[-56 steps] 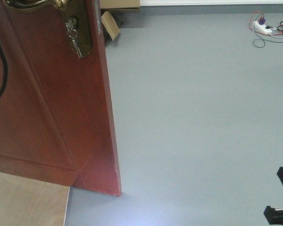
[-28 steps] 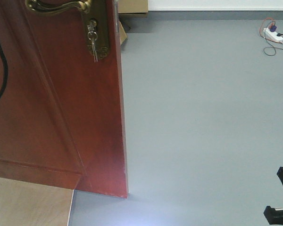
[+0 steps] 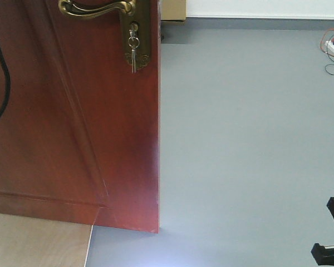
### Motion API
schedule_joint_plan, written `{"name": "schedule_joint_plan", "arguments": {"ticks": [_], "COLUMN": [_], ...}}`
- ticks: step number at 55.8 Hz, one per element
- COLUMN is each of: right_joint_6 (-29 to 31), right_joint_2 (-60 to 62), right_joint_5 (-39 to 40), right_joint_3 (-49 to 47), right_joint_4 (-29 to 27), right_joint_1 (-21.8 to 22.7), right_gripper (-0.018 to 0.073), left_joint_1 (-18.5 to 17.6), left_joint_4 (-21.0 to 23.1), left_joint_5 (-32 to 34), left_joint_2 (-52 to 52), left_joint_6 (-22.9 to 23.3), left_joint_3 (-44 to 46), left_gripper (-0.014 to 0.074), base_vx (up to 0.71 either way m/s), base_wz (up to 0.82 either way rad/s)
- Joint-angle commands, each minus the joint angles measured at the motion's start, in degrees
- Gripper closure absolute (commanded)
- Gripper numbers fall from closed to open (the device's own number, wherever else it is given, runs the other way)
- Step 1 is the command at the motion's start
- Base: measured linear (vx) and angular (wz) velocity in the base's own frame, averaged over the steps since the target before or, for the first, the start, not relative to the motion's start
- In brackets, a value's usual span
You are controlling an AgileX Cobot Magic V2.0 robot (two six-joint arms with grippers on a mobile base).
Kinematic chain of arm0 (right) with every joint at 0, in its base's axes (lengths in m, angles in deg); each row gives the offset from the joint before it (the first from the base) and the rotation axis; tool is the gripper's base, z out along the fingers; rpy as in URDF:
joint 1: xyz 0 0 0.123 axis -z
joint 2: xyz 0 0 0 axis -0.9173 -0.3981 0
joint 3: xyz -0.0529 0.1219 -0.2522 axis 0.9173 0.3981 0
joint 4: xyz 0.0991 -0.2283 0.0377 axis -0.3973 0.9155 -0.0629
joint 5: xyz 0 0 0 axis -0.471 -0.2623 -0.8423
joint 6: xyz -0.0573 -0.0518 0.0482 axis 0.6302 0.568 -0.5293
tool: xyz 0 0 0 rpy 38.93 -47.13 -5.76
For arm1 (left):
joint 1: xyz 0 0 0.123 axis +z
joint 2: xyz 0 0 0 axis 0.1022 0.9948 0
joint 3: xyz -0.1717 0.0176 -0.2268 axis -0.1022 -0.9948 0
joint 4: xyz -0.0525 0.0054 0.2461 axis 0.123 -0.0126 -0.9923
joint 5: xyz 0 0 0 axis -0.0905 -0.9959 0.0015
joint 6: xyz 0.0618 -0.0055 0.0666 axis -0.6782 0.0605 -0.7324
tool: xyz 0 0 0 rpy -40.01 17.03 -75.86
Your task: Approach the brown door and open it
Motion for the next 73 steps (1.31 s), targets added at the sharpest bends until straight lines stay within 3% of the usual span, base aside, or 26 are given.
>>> {"name": "schedule_joint_plan", "arguments": {"ticks": [1,73], "right_joint_6": [0.5,0.5], "right_joint_2": [0.3,0.3], "right_joint_5": [4.3,4.7], "right_joint_3": [0.2,0.2], "right_joint_4": [0.4,0.4], "right_joint_1": [-0.1,-0.1], "right_gripper": [0.0559,0.0559], "left_joint_1": [-0.2,-0.2], "left_joint_4": [0.5,0.0], "left_joint_5": [4.9,5.3], "left_joint_2": [-1.9,-3.2], "left_joint_6": [0.2,0.1], "left_joint_3": [1.7,1.7], "left_gripper": [0.0460,0.0460], "base_vx": [0.08,0.01], "base_wz": [0.06,0.01]}}
